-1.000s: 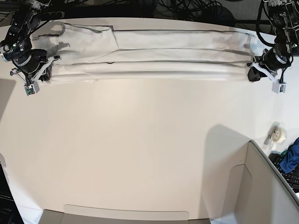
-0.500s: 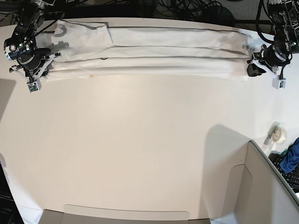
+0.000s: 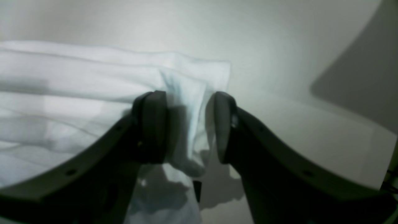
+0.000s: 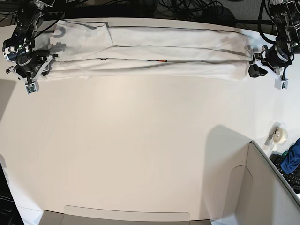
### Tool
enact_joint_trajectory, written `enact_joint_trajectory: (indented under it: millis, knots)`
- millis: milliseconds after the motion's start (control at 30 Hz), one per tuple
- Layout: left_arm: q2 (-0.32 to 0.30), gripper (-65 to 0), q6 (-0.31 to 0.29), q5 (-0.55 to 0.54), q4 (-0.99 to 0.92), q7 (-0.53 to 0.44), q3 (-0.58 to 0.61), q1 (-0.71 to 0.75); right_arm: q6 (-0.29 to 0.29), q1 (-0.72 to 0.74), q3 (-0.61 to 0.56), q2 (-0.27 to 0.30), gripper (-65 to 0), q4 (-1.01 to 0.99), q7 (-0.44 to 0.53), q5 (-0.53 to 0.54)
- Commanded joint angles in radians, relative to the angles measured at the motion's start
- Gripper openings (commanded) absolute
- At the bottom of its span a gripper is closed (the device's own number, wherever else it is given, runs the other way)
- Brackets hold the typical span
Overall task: Layout the t-shirt on the table in an organized manner, then fold the t-shirt properly
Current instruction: 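Fold the held edge over toward the collar edge with both grippers, then release the left gripper and regrasp the strip's end beside it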
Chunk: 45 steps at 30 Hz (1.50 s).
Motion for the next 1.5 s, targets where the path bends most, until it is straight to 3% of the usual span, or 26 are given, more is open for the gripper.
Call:
enact_joint_trajectory:
  millis: [0,133,233,467,567,767,933,1200,1467]
  knots:
    - [-0.022,-43.4,0.0,-0.011,0.012,-0.017,-0.051,-0.007,-0.002,0.017,0.005,0.015,-39.7,0.018,0.01,-0.006]
    - [-0.018,-38.1,0.0,-0.016,0.004,-0.013,-0.166,-0.007,-0.002,0.029,0.007,-0.014,-39.7,0.059,0.01,-0.01]
    - [-0.018,-36.8,-0.003,-0.039,-0.013,0.049,-0.237,-0.012,-0.002,0.029,0.028,-0.034,-39.7,0.099,0.01,-0.012]
    - [-0.025,-34.6,-0.013,-0.337,-0.35,0.279,-0.353,-0.109,-0.002,0.027,0.031,-0.057,-39.7,0.185,0.012,-0.01]
    - [-0.041,-34.5,-0.025,-0.407,-0.451,0.288,-0.347,-0.112,-0.002,0.027,0.031,-0.071,-39.7,0.205,0.012,-0.01]
    - [-0.047,-34.1,-0.026,-0.418,-0.5,0.288,-0.303,-0.112,-0.002,0.021,0.031,-0.075,-39.7,0.234,0.012,-0.01]
    - [-0.042,-31.8,-0.125,-0.418,-0.499,0.288,-0.241,-0.109,-0.002,0.021,0.031,-0.077,-39.7,0.235,0.012,-0.009]
    - [-0.042,-31.9,-0.129,-0.418,-0.47,0.283,-0.131,-0.112,-0.002,0.021,0.031,-0.078,-39.7,0.235,0.012,-0.006]
    - [-0.042,-31.9,-0.129,-0.418,-0.448,0.289,-0.1,-0.113,-0.002,0.023,0.03,-0.098,-39.7,0.235,0.012,-0.009]
